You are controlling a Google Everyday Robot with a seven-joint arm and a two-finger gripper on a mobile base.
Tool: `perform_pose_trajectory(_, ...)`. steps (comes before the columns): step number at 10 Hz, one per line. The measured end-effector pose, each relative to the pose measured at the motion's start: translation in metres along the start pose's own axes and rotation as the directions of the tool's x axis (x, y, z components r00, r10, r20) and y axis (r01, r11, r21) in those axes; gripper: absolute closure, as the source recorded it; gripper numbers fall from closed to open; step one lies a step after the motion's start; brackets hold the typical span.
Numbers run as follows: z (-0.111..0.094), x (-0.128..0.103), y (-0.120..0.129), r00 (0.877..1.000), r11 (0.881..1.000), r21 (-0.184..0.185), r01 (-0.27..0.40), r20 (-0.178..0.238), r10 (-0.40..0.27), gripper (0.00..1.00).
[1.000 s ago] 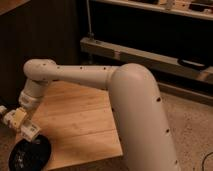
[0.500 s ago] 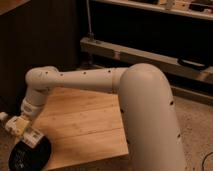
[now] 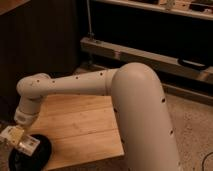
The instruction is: Place the bottle in the ceramic bowl
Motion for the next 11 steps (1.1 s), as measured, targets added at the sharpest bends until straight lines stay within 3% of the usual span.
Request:
perform_pose_trajectory(3, 0.011, 0.010, -0.004, 1.000, 1.000, 0.012, -0.001, -0.029, 0.001, 1.00)
perform_pose_trajectory(7, 0.017, 0.018, -0.014, 0.999, 0.999, 0.026, -0.033, -0.030, 0.034, 0.99)
perform_pose_trajectory(11, 0.016, 0.016, -0.016, 0.998, 0.999, 0.007, -0.053, -0.026, 0.053, 0.61)
